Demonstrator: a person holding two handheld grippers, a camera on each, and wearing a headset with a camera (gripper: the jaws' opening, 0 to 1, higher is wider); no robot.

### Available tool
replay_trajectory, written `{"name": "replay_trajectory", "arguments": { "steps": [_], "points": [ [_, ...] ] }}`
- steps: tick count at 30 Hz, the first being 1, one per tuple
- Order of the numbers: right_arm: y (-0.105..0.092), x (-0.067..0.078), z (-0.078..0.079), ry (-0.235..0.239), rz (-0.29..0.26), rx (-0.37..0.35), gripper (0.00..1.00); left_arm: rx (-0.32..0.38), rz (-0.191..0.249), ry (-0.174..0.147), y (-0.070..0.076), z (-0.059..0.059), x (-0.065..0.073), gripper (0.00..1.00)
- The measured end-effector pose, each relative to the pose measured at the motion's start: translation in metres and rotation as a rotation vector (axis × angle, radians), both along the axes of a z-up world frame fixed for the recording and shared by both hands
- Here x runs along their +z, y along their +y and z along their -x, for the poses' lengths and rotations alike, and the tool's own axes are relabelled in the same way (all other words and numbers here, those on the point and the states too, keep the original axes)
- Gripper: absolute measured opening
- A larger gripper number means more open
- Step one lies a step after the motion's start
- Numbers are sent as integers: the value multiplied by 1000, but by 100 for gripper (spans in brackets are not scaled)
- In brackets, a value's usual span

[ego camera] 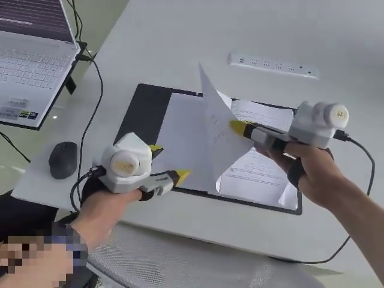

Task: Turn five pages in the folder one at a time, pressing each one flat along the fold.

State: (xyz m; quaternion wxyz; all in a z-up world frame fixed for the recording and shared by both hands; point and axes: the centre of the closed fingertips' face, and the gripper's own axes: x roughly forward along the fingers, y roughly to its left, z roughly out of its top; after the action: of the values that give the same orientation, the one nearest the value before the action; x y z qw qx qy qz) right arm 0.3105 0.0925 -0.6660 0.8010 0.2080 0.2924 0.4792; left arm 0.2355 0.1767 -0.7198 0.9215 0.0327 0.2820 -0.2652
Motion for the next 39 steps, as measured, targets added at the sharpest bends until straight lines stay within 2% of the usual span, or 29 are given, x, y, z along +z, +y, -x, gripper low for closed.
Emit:
{"name": "replay_trajectory", "arguments": {
  "steps": [9, 14, 26, 32, 39],
  "points": [
    [52, -20, 12, 44, 10, 96, 0, 73, 6, -7, 31, 9, 13, 49],
    [70, -32, 16, 74, 18, 120, 0, 104, 17, -10, 42, 15, 18, 50],
    [104, -72, 26, 155, 39, 138, 0, 151, 32, 1, 64, 34, 24, 54],
    [117, -90, 29, 194, 56, 148, 0, 173, 36, -1, 72, 34, 28, 54],
    [125, -106, 34, 209, 106, 174, 0, 175, 43, -4, 71, 35, 31, 55]
  ]
}}
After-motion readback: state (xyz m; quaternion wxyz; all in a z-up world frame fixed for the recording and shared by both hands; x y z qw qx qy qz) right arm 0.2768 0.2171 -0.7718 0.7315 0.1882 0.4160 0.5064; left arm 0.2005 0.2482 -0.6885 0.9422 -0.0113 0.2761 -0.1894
